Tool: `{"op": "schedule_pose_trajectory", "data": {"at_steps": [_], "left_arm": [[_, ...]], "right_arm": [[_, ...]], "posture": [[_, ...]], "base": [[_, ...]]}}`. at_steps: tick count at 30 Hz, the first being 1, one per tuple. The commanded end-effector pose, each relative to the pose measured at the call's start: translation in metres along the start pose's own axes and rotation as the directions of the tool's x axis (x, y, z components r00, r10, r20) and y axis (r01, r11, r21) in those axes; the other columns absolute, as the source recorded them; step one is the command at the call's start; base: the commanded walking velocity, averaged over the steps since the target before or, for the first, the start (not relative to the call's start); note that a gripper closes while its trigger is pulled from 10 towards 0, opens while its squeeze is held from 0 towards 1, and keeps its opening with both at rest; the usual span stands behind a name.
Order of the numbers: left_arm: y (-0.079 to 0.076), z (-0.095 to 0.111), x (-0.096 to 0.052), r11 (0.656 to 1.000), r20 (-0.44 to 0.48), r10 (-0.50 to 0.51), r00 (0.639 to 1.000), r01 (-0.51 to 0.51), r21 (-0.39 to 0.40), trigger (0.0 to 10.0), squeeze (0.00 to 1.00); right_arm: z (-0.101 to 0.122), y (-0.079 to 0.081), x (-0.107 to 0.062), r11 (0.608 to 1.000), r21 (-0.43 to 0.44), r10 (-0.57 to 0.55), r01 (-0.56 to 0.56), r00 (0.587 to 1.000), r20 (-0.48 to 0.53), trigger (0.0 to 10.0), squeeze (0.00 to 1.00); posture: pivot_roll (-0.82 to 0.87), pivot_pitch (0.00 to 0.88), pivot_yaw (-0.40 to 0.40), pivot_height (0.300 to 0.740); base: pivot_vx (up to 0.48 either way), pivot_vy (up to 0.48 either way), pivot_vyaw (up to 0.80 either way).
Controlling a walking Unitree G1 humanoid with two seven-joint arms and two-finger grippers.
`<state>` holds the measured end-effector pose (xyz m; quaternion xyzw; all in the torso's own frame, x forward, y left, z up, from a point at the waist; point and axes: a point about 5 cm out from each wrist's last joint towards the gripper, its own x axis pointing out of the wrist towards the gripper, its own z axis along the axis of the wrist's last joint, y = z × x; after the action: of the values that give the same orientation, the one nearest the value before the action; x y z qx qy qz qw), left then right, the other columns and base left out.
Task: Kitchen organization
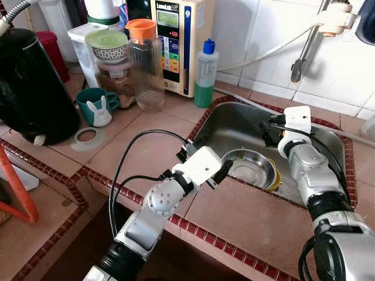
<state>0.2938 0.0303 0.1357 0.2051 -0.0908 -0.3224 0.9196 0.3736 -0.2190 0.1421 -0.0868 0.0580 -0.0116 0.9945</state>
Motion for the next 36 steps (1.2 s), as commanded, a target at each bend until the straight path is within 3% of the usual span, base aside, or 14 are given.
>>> {"op": "schedule_pose_trajectory", "data": {"at_steps": [1, 6, 13, 14, 15, 16, 18, 23, 24, 26, 28, 30, 36], "left_arm": [[0.01, -0.001, 0.002, 0.998, -0.016, 0.059, 0.998, -0.059, 0.0, 10.0, 0.0], [0.026, -0.008, -0.005, 0.977, -0.064, 0.197, 0.978, -0.201, -0.068, 10.0, 0.0], [0.033, -0.012, -0.008, 0.951, -0.097, 0.274, 0.957, -0.285, -0.118, 10.0, 0.0], [0.033, -0.013, -0.008, 0.949, -0.103, 0.274, 0.956, -0.286, -0.132, 10.0, 0.0], [0.033, -0.014, -0.008, 0.946, -0.112, 0.272, 0.956, -0.287, -0.149, 10.0, 0.0], [0.033, -0.014, -0.008, 0.946, -0.112, 0.272, 0.956, -0.287, -0.149, 10.0, 0.0], [0.033, -0.019, -0.011, 0.935, -0.152, 0.273, 0.95, -0.299, -0.192, 10.0, 0.0], [0.032, -0.027, -0.016, 0.909, -0.236, 0.284, 0.929, -0.339, -0.243, 10.0, 0.0], [0.03, -0.029, -0.018, 0.892, -0.247, 0.263, 0.933, -0.333, -0.307, 10.0, 0.0], [0.028, -0.031, -0.019, 0.879, -0.265, 0.257, 0.929, -0.339, -0.336, 10.0, 0.0], [0.023, -0.033, -0.02, 0.826, -0.304, 0.197, 0.932, -0.325, -0.461, 10.0, 0.0], [0.022, -0.033, -0.021, 0.818, -0.321, 0.196, 0.927, -0.335, -0.467, 10.0, 0.0], [0.024, -0.03, -0.019, 0.845, -0.303, 0.21, 0.929, -0.329, -0.422, 10.0, 0.0]], "right_arm": [[0.012, 0.0, -0.003, 1.0, 0.014, -0.003, 0.001, 0.997, 0.077, 10.0, 1.0], [0.023, 0.0, -0.021, 1.0, 0.021, -0.023, 0.02, 0.985, 0.171, 10.0, 1.0], [0.029, 0.012, -0.047, 0.997, 0.075, 0.014, -0.033, 0.972, 0.236, 10.0, 0.97], [0.028, 0.013, -0.049, 0.997, 0.074, 0.016, -0.034, 0.973, 0.232, 10.0, 0.56], [0.027, 0.015, -0.051, 0.996, 0.08, 0.015, -0.034, 0.973, 0.228, 10.0, 0.33], [0.027, 0.015, -0.051, 0.996, 0.08, 0.015, -0.034, 0.973, 0.228, 10.0, 0.33], [0.024, 0.018, -0.059, 0.995, 0.093, 0.018, -0.038, 0.977, 0.212, 10.0, 0.0], [0.018, 0.019, -0.07, 0.992, 0.121, 0.001, -0.023, 0.984, 0.18, 10.0, 0.0], [0.017, 0.02, -0.073, 0.991, 0.132, 0.002, -0.024, 0.986, 0.166, 10.0, 0.0], [0.017, 0.021, -0.075, 0.991, 0.134, 0.002, -0.024, 0.987, 0.163, 10.0, 0.0], [0.016, 0.022, -0.077, 0.989, 0.145, 0.0, -0.022, 0.988, 0.152, 10.0, 0.0], [0.015, 0.023, -0.077, 0.989, 0.148, -0.002, -0.019, 0.991, 0.136, 10.0, 0.0], [0.021, 0.023, -0.076, 0.987, 0.159, 0.0, -0.021, 0.991, 0.135, 10.0, 0.0]], "posture": [[0.1, 0.0, 0.01, 0.74], [0.09, 0.0, 0.012, 0.74], [0.09, 0.0, 0.01, 0.74], [0.09, 0.0, 0.01, 0.74], [0.09, 0.0, 0.01, 0.74], [0.09, 0.0, 0.01, 0.74], [0.08, 0.0, 0.011, 0.74], [0.08, 0.0, 0.013, 0.74], [0.08, 0.0, 0.014, 0.74], [0.08, 0.0, 0.014, 0.74], [0.08, 0.0, 0.014, 0.74], [0.07, 0.0, 0.015, 0.74], [0.08, 0.003, 0.017, 0.74]], "base": [[0.0, 0.0, 0.0], [0.0, 0.0, 0.0], [0.0, 0.0, 0.0], [0.0, 0.0, 0.0], [0.0, 0.0, 0.0], [0.0, 0.0, 0.0], [0.0, 0.0, 0.0], [0.0, 0.0, 0.0], [0.0, 0.0, 0.0], [0.0, 0.0, 0.0], [0.0, 0.0, 0.0], [0.0, 0.0, -0.39], [0.0, 0.0, -0.76]]}}
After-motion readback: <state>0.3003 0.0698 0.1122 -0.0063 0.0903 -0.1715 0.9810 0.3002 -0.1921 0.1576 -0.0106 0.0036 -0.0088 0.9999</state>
